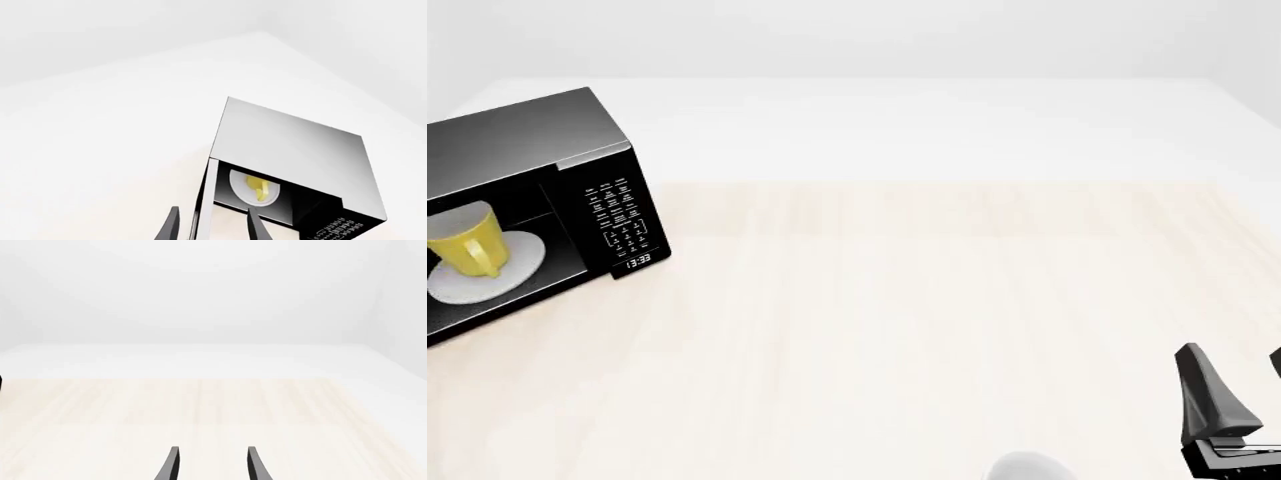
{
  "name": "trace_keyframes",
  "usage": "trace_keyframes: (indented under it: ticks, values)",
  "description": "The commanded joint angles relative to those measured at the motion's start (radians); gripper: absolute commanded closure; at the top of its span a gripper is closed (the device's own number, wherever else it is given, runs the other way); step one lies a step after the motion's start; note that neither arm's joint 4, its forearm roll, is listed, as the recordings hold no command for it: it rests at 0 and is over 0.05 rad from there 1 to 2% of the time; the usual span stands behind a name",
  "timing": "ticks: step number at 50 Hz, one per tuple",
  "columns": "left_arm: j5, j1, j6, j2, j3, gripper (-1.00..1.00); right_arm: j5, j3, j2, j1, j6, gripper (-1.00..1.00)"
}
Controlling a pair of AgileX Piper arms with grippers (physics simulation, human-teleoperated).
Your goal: Put the yellow and white mug in the microwave and close it.
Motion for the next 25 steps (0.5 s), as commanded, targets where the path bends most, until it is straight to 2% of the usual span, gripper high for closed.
trace_keyframes:
  ticks: [1,15,25]
  values:
    - [0.019,0.097,0.015,-0.014,-0.011,-1.0,0.0,0.001,-0.001,0.0,-0.001,-1.0]
    - [0.01,0.217,0.041,0.002,-0.003,-1.0,0.0,0.001,-0.001,0.0,-0.001,-1.0]
    - [0.001,0.271,0.053,0.021,0.006,-1.0,0.0,0.001,-0.001,0.0,-0.001,-1.0]
